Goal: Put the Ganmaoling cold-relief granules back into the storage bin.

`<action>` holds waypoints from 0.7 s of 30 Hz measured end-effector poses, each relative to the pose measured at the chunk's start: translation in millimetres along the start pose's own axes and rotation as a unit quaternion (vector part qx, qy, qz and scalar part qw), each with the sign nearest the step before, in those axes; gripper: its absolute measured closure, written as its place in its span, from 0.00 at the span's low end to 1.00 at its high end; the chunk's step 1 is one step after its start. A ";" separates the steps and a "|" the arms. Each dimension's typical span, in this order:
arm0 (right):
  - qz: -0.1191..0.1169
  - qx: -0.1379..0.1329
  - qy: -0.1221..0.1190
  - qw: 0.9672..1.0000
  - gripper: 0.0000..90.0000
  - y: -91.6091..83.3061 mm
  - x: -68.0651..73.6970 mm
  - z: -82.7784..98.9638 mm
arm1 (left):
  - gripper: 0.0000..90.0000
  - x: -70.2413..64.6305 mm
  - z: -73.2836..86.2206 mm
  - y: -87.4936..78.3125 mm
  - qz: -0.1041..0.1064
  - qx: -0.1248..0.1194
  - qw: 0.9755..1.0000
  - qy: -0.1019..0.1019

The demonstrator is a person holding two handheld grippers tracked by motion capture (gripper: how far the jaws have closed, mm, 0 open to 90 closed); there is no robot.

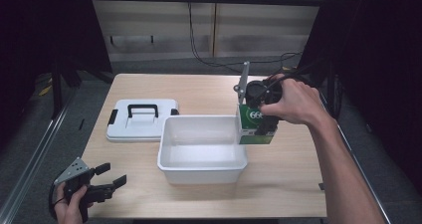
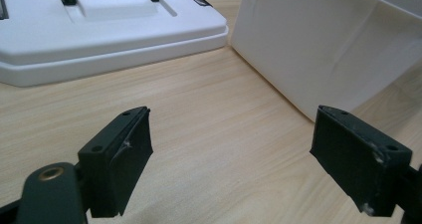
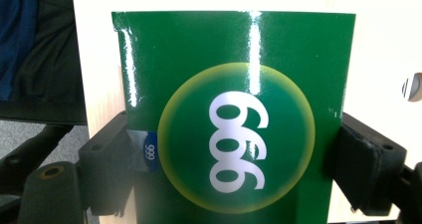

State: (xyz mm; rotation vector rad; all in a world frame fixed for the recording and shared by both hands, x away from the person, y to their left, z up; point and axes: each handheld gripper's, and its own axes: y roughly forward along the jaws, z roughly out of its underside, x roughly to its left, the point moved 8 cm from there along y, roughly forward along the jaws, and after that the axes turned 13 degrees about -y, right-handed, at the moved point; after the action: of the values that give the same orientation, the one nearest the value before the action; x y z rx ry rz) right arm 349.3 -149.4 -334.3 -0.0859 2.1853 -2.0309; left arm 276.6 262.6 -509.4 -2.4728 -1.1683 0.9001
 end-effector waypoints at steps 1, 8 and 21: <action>0.000 -0.001 -0.002 1.000 0.18 -0.3 -0.8 -3.4 | 0.18 -0.1 0.1 -0.2 0.001 0.001 1.000 0.001; -0.003 -0.008 -0.013 1.000 0.18 -1.6 -6.6 -28.2 | 0.18 0.0 0.0 -0.1 0.001 0.001 1.000 0.001; -0.011 -0.018 -0.019 1.000 0.18 9.6 -16.1 -52.5 | 0.18 0.1 -0.1 0.4 0.002 0.001 1.000 -0.001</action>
State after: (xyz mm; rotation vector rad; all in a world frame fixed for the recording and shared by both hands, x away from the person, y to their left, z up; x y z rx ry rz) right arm 357.8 -94.5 -339.1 -0.1516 2.2069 -1.9853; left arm 277.0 262.4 -509.5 -2.4744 -1.1643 0.9040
